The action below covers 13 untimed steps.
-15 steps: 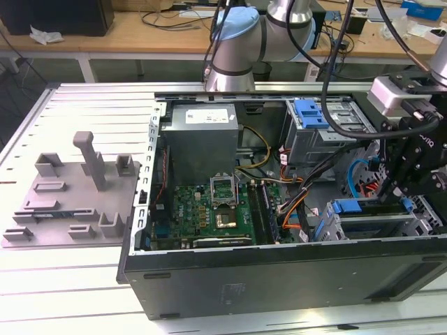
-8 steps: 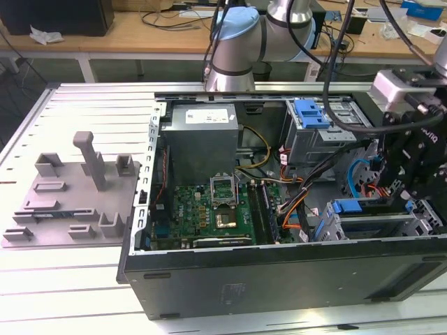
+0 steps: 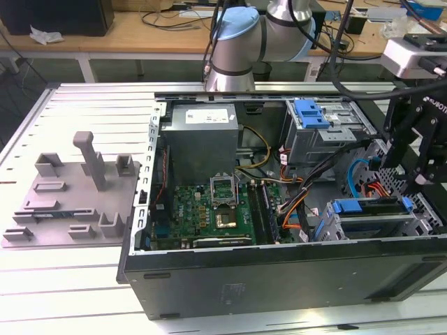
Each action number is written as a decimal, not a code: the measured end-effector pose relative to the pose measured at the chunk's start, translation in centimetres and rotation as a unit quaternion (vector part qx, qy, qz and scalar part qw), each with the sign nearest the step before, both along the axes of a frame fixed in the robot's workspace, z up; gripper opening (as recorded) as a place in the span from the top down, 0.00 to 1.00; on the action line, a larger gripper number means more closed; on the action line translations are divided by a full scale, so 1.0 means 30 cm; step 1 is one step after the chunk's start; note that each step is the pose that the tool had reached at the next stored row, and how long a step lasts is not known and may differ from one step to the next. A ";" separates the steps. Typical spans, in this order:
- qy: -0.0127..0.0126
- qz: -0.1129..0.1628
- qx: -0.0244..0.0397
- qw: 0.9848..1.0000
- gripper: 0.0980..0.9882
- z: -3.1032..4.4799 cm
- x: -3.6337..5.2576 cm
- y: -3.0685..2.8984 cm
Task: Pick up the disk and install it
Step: 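Insert the first disk wire, then insert the second disk wire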
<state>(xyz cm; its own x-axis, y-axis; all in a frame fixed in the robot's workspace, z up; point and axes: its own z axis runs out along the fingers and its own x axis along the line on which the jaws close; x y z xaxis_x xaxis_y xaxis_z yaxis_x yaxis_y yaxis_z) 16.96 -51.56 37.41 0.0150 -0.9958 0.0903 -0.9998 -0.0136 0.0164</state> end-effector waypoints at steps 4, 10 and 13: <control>0.000 0.000 -0.001 1.000 0.50 0.000 0.000 0.000; 0.000 0.000 -0.002 1.000 0.50 0.000 0.000 0.000; 0.000 0.000 -0.002 1.000 0.50 0.000 0.000 0.000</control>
